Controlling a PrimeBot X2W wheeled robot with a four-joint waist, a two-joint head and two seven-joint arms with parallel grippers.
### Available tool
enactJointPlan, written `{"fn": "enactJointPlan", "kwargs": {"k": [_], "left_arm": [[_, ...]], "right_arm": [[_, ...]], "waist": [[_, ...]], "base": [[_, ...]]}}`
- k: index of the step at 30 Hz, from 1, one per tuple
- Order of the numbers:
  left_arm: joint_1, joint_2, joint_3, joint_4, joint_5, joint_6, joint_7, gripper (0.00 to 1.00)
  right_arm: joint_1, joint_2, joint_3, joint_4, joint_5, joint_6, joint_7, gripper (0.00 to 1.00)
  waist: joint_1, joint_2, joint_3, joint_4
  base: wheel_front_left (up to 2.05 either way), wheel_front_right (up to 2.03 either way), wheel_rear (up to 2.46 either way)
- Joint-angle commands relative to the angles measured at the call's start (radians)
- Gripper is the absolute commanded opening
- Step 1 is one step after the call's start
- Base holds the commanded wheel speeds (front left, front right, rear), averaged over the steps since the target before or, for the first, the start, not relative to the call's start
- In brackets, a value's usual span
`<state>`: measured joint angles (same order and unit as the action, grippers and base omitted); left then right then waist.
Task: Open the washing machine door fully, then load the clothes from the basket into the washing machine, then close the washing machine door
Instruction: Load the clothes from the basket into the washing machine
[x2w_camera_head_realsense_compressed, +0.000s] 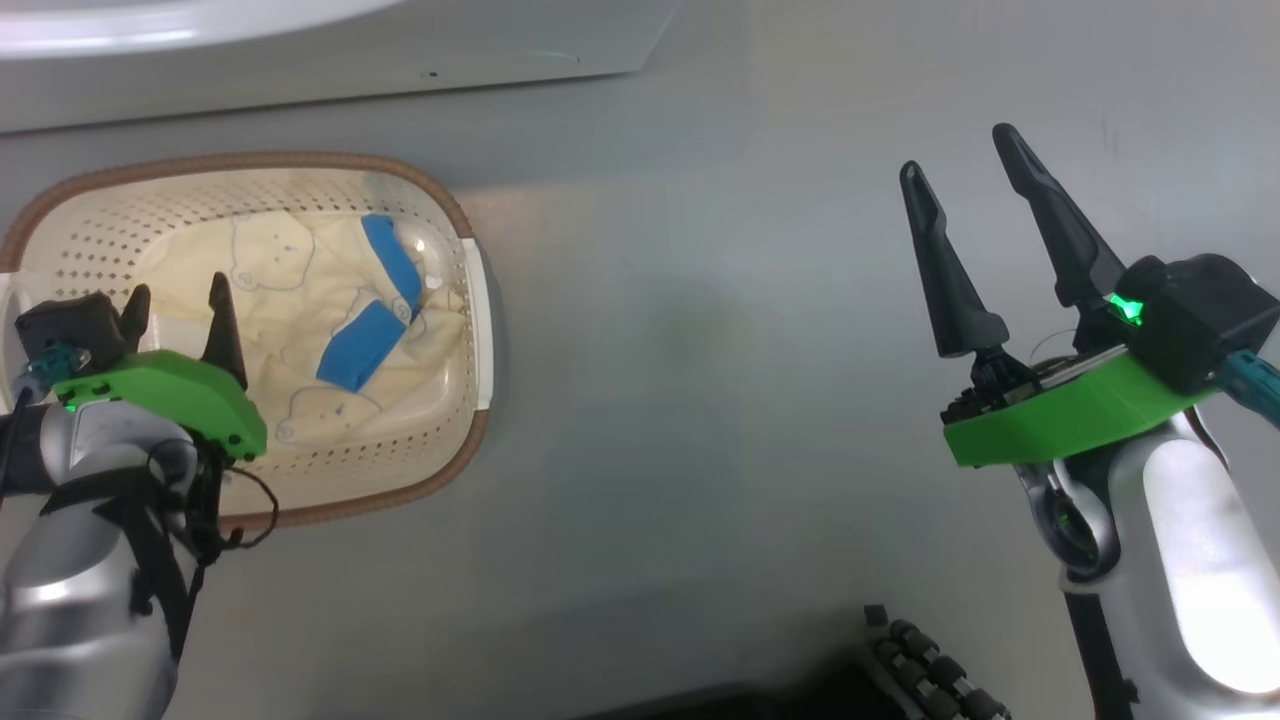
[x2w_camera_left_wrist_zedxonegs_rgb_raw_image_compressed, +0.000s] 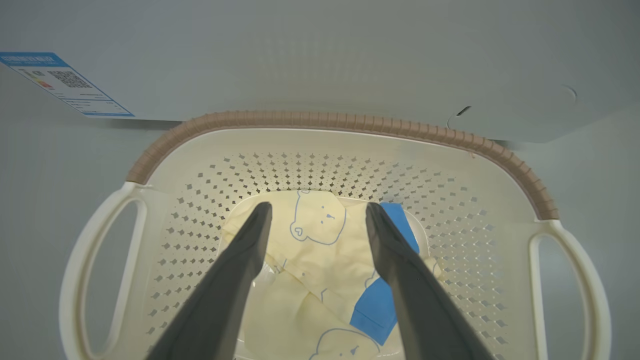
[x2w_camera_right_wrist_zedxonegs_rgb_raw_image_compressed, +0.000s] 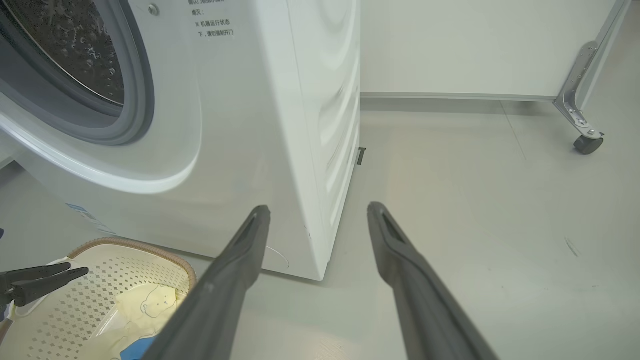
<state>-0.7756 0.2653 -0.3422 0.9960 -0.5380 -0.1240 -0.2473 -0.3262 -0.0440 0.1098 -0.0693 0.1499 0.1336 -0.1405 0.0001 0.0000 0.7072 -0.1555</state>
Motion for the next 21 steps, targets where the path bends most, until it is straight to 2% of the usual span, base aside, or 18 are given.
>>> {"fn": "enactJointPlan", "kwargs": {"k": [1, 7, 11, 21], "left_arm": [[-0.017, 0.030, 0.012, 0.015, -0.014, -0.004, -0.002, 1.00], [-0.049, 0.029, -0.059, 0.044, -0.081, -0.006, 0.055, 1.00], [-0.063, 0.066, -0.134, 0.022, -0.181, -0.006, 0.138, 1.00], [-0.107, 0.168, -0.246, -0.020, -0.351, -0.007, 0.290, 1.00]], "right_arm": [[-0.006, -0.006, 0.025, -0.028, 0.005, -0.003, -0.008, 1.00], [-0.033, -0.006, 0.047, -0.027, 0.008, -0.003, -0.013, 1.00], [-0.054, -0.006, 0.061, -0.033, 0.013, -0.003, -0.020, 1.00], [-0.076, -0.006, 0.071, -0.045, 0.029, -0.003, -0.037, 1.00]], "waist": [[-0.0001, 0.0000, 0.042, -0.014], [-0.0001, 0.0000, 0.097, -0.030], [-0.0001, 0.0000, 0.154, -0.049], [-0.0001, 0.0000, 0.256, -0.093]], "base": [[0.00, 0.00, 0.00], [0.00, 0.00, 0.00], [0.00, 0.00, 0.00], [0.00, 0.00, 0.00]]}}
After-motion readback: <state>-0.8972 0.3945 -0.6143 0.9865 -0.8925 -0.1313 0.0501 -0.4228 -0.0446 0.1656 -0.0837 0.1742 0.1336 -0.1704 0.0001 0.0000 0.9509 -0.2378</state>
